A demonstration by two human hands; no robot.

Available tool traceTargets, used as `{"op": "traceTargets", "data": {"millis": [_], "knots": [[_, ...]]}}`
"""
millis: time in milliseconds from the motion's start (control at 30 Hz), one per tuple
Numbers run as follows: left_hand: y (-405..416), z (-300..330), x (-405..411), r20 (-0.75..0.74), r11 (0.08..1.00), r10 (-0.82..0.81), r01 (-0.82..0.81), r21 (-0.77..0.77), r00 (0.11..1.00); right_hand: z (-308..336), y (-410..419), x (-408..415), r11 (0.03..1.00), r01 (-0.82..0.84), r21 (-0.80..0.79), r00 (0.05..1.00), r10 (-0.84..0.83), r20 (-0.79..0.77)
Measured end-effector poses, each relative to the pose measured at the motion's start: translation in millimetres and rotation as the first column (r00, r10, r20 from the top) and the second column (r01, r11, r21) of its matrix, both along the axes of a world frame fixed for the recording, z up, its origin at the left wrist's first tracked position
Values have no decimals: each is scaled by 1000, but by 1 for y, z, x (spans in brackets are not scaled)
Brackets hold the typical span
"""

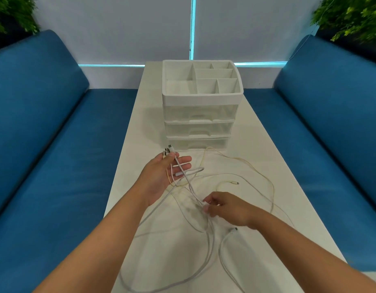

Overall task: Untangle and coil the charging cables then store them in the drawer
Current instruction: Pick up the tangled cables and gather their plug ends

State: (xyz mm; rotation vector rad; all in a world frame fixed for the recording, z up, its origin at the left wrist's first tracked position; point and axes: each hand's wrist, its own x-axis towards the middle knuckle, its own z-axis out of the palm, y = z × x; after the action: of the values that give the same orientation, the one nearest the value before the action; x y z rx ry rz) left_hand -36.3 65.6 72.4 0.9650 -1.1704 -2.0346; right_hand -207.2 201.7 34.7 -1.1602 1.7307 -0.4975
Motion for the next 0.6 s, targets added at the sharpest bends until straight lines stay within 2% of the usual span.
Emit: {"op": "traceTargets", "data": {"millis": [200, 333, 467, 600], "knots": [[-3, -1, 6, 51, 998, 65, -64, -19, 997, 16, -4, -8, 952, 109, -286, 987, -138, -81], [0, 5, 5, 106, 996, 41, -33, -79, 993, 45, -13, -5, 868, 198, -455, 977, -212, 20], [10, 11, -7, 156, 984, -48, 74, -165, 987, 76, -27, 12, 832, 82, -549, 996, -85, 20], [17, 22, -17, 104, 970, -150, 166, -175, 983, 99, -46, 19, 804, 45, -594, 996, -85, -39]]}}
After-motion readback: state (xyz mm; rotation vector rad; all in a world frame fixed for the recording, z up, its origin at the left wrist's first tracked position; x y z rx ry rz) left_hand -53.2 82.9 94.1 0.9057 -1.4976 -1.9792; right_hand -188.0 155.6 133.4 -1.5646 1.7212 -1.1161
